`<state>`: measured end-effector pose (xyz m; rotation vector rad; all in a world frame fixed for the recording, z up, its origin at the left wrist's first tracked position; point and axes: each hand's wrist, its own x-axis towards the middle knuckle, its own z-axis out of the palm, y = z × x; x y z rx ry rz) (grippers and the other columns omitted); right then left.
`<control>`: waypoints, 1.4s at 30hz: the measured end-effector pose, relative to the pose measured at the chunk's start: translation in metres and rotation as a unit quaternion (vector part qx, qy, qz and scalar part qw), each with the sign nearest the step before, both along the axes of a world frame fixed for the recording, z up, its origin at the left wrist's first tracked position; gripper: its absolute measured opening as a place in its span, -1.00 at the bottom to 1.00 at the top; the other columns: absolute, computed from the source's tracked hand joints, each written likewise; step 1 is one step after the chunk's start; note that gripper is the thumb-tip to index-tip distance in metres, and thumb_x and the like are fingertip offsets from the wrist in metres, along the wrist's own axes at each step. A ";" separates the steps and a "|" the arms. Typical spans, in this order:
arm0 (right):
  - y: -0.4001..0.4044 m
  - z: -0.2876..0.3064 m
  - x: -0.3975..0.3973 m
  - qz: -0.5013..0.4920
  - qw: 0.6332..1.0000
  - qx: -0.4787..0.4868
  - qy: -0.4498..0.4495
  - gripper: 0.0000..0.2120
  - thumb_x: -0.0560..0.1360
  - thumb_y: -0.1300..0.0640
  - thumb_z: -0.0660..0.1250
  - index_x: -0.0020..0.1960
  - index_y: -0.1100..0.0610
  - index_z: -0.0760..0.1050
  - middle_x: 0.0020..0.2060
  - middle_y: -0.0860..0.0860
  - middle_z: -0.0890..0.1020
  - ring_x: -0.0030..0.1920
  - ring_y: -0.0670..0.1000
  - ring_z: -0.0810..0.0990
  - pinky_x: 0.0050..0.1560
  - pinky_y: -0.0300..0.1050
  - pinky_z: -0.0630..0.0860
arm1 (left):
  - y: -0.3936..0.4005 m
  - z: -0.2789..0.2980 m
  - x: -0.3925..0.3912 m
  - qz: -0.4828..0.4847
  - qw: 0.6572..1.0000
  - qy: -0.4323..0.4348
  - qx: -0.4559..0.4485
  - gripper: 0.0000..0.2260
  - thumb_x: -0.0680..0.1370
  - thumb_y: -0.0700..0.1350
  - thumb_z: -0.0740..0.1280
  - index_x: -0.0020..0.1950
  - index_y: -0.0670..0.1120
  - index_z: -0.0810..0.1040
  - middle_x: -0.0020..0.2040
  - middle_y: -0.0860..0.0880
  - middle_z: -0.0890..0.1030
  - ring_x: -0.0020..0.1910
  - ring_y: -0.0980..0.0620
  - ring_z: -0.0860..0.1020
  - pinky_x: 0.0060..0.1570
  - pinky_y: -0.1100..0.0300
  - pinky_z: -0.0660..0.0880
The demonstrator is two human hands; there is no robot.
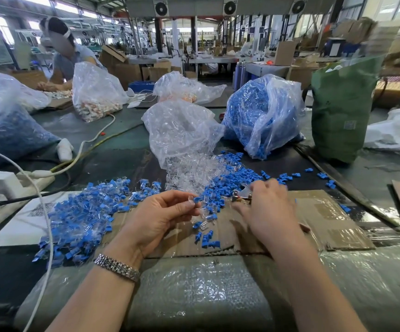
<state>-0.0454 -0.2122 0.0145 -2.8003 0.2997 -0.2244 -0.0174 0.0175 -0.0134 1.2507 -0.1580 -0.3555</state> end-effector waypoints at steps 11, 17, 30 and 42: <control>-0.007 0.016 -0.006 0.042 0.991 0.095 0.087 -0.77 0.58 -0.01 0.26 -0.19 0.10 0.42 -0.29 0.00 0.54 -0.34 -0.02 0.46 -0.40 -0.11 0.30 | 0.002 0.001 0.003 0.033 0.997 0.002 -0.064 -0.77 0.45 -0.26 0.47 0.09 -0.19 0.73 0.07 -0.25 0.71 0.02 -0.10 0.71 -0.03 0.19 0.64; 0.020 0.046 -0.020 0.208 0.912 0.268 0.229 -0.78 0.64 0.06 0.29 -0.10 0.18 0.52 -0.24 0.08 0.64 -0.30 -0.04 0.61 -0.04 -0.01 0.65 | 0.003 0.003 0.004 0.060 0.993 -0.004 -0.099 -0.77 0.41 -0.22 0.50 0.05 -0.12 0.75 0.08 -0.16 0.72 0.08 -0.03 0.70 -0.04 0.20 0.62; 0.040 0.044 -0.021 0.233 0.914 0.264 0.200 -0.74 0.65 -0.01 0.26 -0.12 0.14 0.48 -0.23 0.11 0.59 -0.21 0.09 0.65 0.06 0.25 0.63 | 0.001 -0.001 0.004 0.037 0.997 -0.040 -0.062 -0.68 0.37 -0.18 0.58 0.11 -0.16 0.72 0.15 -0.23 0.69 0.09 -0.12 0.66 0.13 0.07 0.64; 0.050 0.029 -0.026 0.196 0.934 0.251 0.162 -0.56 0.64 -0.21 0.20 -0.22 0.12 0.45 -0.32 0.08 0.53 -0.28 0.10 0.54 0.03 0.21 0.60 | -0.001 -0.004 0.003 0.054 0.996 -0.077 -0.002 -0.67 0.35 -0.08 0.56 0.10 -0.07 0.74 0.10 -0.21 0.72 0.09 -0.11 0.70 -0.01 0.14 0.65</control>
